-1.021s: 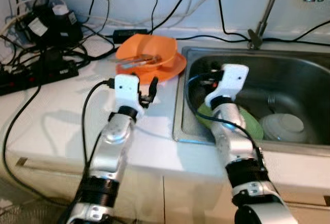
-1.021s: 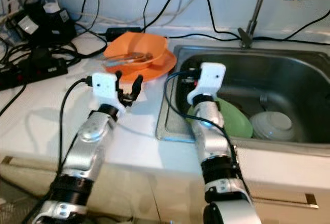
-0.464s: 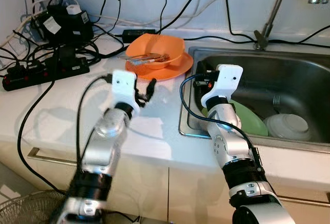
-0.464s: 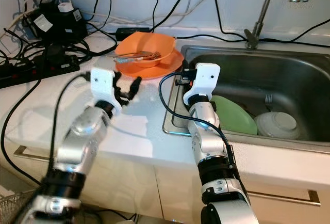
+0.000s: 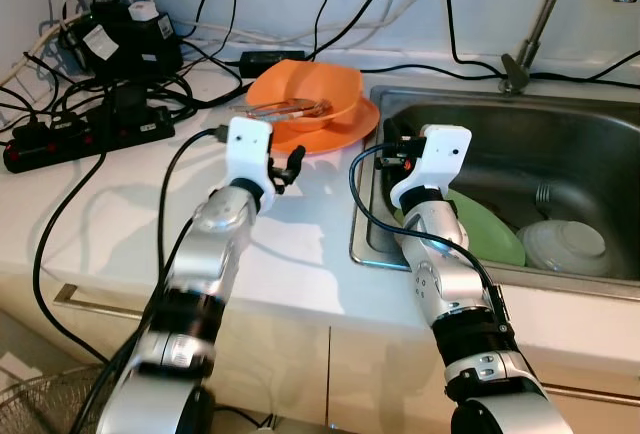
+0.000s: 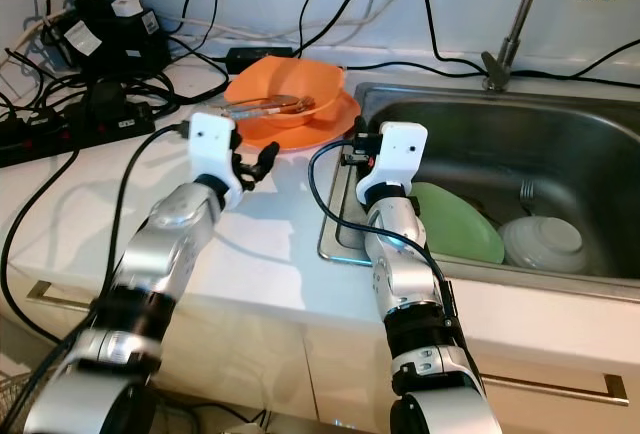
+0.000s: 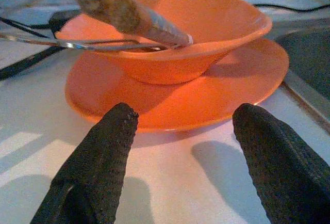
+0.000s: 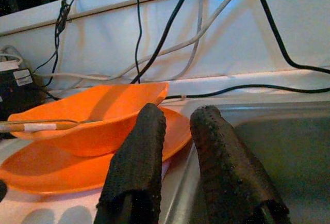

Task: Kitchen organization

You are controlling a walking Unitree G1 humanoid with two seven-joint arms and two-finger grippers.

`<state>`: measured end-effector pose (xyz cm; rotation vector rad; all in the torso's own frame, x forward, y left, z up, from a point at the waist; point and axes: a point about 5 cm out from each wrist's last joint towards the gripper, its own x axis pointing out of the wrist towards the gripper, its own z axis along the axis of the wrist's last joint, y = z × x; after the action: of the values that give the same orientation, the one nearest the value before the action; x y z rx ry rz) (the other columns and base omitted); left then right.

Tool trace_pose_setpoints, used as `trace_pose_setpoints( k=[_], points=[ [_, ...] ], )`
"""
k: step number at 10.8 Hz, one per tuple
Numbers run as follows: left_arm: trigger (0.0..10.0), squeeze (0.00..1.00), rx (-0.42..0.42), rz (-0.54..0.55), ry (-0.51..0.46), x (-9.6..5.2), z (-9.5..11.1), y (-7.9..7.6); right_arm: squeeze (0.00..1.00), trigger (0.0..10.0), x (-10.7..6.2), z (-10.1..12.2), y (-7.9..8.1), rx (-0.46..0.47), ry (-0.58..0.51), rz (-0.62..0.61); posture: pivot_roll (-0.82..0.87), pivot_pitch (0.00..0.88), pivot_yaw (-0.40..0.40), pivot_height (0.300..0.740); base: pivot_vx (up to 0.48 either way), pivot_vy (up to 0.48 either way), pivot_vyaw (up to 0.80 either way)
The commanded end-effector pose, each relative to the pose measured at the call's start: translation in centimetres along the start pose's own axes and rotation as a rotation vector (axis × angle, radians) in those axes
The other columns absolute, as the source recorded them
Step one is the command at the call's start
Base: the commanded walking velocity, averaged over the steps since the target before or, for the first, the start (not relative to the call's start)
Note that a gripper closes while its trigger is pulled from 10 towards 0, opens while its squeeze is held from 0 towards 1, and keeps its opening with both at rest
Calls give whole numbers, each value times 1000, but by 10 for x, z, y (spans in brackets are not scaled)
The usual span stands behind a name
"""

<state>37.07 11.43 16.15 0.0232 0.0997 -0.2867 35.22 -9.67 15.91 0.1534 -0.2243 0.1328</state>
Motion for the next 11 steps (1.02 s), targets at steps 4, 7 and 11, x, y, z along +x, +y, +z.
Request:
trace_pose_setpoints(
  k=[4,7,11],
  points=[
    [10000,0,22,-13,17,19,17,6,0,10000,-10,-1,1,15,-4,-25,92,0,92,740,0,0,0],
    [10000,0,59,-28,92,31,18,3,0,10000,-24,-6,3,25,15,-44,59,43,126,740,0,0,0],
    [10000,0,49,-42,95,40,28,-7,0,10000,-38,-5,1,29,26,-75,20,74,147,740,0,0,0]
  ],
)
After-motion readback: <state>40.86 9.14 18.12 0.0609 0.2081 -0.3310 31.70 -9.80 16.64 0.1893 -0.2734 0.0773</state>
